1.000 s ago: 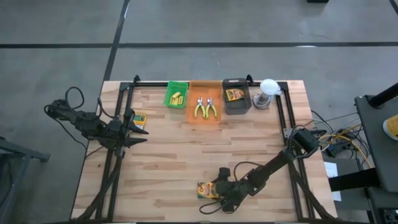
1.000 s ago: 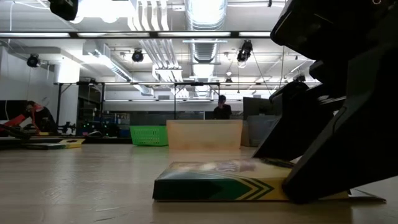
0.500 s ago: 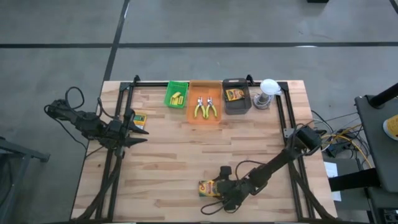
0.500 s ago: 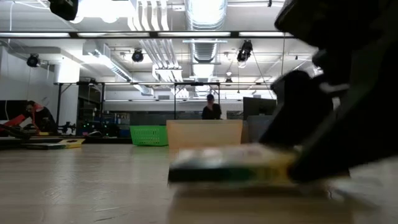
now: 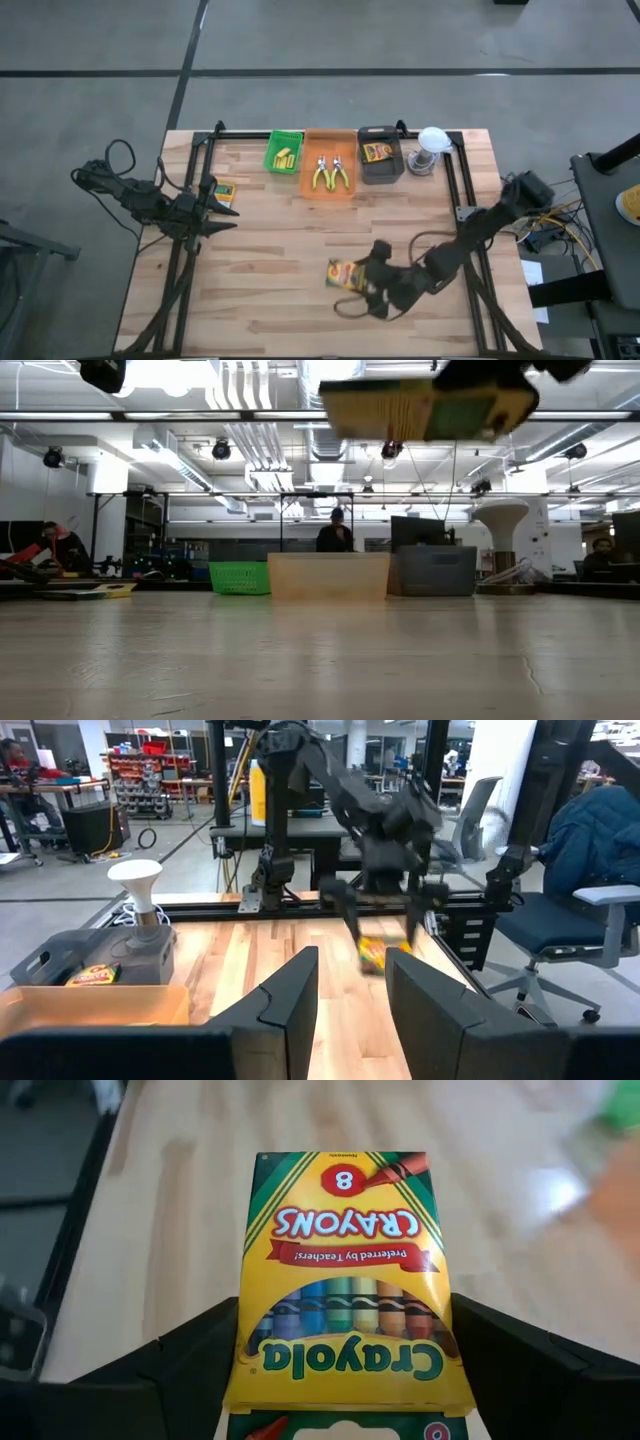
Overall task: Pick & Place School Supplies
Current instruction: Put the yellow crayon box into the black bin
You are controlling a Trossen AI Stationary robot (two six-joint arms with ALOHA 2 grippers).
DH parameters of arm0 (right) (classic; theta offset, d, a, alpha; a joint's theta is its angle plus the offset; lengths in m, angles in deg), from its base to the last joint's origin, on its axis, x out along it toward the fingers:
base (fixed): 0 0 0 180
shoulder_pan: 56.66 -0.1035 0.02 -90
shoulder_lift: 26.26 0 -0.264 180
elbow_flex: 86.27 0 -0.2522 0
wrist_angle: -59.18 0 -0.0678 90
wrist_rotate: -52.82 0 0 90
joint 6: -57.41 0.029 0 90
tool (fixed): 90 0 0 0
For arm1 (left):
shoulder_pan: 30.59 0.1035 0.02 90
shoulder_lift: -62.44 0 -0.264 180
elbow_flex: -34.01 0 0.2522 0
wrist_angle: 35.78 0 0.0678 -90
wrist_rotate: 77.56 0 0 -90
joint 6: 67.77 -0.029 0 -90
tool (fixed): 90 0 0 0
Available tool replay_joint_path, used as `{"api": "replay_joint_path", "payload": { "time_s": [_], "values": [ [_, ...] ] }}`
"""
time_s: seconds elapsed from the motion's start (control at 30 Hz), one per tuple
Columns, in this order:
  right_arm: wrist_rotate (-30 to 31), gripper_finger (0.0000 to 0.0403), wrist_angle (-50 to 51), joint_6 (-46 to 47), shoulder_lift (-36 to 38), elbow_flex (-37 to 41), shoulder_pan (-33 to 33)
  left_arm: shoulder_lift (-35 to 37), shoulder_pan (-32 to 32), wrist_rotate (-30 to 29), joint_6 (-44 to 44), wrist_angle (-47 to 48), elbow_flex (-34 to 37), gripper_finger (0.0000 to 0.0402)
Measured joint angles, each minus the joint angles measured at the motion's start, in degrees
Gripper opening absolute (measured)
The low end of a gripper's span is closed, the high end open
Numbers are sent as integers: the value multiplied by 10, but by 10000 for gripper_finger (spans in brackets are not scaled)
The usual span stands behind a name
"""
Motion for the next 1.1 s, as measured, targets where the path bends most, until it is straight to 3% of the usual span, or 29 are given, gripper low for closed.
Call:
{"api": "replay_joint_path", "payload": {
  "time_s": [0.37, 0.57, 0.83, 1.1],
  "values": [
    [145, 325, 219, 119, 218, 0, 19, -1, 0, 0, 0, 0, 0, 124],
    [156, 325, 328, 169, 299, 0, 59, -1, 0, 0, 0, 0, 0, 124],
    [158, 325, 367, 195, 324, 0, 188, -1, 0, 0, 0, 0, 0, 124],
    [139, 325, 324, 197, 275, 0, 374, -1, 0, 0, 0, 1, 0, 124]
  ]
}}
